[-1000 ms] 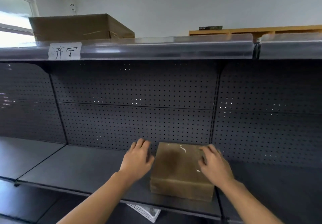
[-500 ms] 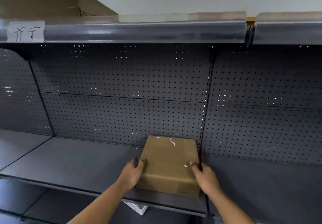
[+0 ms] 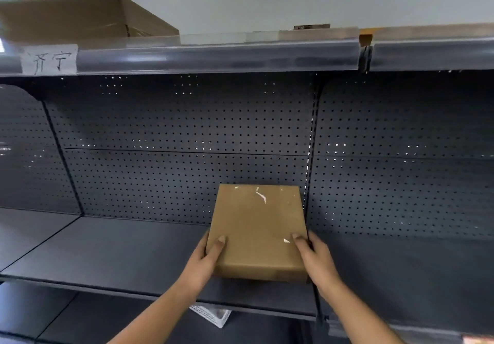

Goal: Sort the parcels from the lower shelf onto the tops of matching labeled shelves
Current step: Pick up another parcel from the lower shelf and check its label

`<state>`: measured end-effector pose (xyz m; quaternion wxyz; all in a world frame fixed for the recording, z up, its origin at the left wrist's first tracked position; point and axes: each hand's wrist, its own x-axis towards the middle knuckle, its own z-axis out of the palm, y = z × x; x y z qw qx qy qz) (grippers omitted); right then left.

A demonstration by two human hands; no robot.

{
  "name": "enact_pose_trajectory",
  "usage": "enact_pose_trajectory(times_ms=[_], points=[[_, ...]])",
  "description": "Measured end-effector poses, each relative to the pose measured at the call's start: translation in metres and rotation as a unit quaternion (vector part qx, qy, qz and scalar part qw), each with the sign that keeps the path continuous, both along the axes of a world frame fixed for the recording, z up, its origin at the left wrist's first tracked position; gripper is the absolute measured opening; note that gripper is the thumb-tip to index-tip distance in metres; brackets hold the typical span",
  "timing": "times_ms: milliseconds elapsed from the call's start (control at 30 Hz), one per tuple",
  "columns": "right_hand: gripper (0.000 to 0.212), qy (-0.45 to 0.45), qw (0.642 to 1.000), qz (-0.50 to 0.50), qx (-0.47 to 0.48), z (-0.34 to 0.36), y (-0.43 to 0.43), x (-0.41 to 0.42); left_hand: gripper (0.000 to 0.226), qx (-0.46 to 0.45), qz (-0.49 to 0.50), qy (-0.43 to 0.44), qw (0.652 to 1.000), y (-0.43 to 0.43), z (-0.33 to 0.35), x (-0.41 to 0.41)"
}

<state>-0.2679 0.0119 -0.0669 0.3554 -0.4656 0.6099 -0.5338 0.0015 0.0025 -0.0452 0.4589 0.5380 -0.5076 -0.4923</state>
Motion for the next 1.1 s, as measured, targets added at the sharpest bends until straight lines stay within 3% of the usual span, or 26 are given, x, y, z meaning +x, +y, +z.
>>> enact_pose_trajectory(times_ms=[167, 433, 600, 767, 1000, 1100], points=[[0.054, -0.042, 0.994, -0.007, -0.101, 0.042, 0.025, 0.016, 0.071, -0.076, 0.024, 0.055, 0.995, 0.028, 0.041, 0.008], [0.057, -0.080, 0.973, 0.026, -0.217, 0.099, 0.080, 0.064, 0.065, -0.195, 0.062, 0.075, 0.976, 0.067, 0.081, 0.050], [0.066, -0.096, 0.965, 0.041, -0.242, 0.100, 0.102, 0.092, 0.082, -0.205, 0.081, 0.083, 0.972, 0.088, 0.085, 0.082], [0.072, -0.103, 0.959, 0.032, -0.262, 0.098, 0.119, 0.102, 0.056, -0.202, 0.061, 0.072, 0.975, 0.103, 0.079, 0.088], [0.069, -0.121, 0.958, 0.011, -0.259, 0.097, 0.129, 0.107, 0.067, -0.192, 0.047, 0.043, 0.979, 0.108, 0.079, 0.091], [0.065, -0.139, 0.955, 0.013, -0.262, 0.098, 0.131, 0.108, 0.054, -0.205, 0.051, 0.039, 0.977, 0.107, 0.080, 0.091]])
